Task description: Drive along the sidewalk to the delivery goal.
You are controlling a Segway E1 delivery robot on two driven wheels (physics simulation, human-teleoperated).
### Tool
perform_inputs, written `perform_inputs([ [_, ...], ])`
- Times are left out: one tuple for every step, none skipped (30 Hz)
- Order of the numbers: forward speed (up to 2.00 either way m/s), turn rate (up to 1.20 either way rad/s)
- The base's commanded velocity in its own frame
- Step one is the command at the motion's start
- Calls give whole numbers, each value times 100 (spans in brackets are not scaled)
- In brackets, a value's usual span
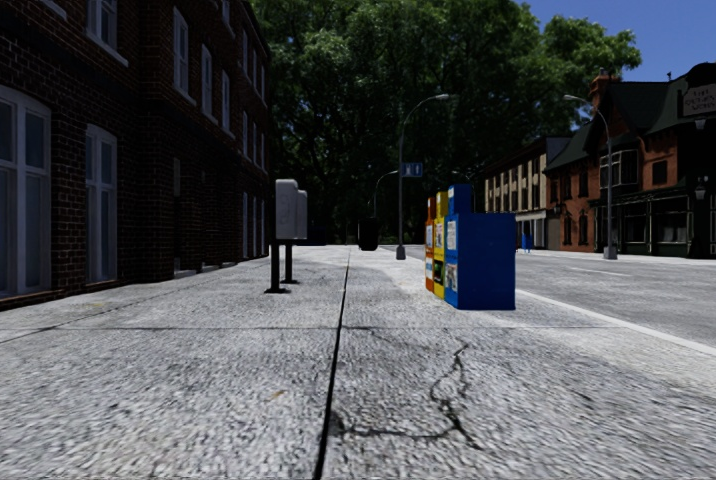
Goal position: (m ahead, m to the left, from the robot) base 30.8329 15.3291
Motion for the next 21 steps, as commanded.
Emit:
perform_inputs([
  [200,0],
  [200,0],
  [200,0],
  [200,0],
  [200,0],
  [200,0],
  [200,0],
  [200,0],
  [200,0],
  [200,0],
  [200,0],
  [200,0],
  [200,0],
  [200,0],
  [200,0],
  [200,0],
  [200,0],
  [200,0],
  [200,0],
  [200,0],
  [200,0],
])
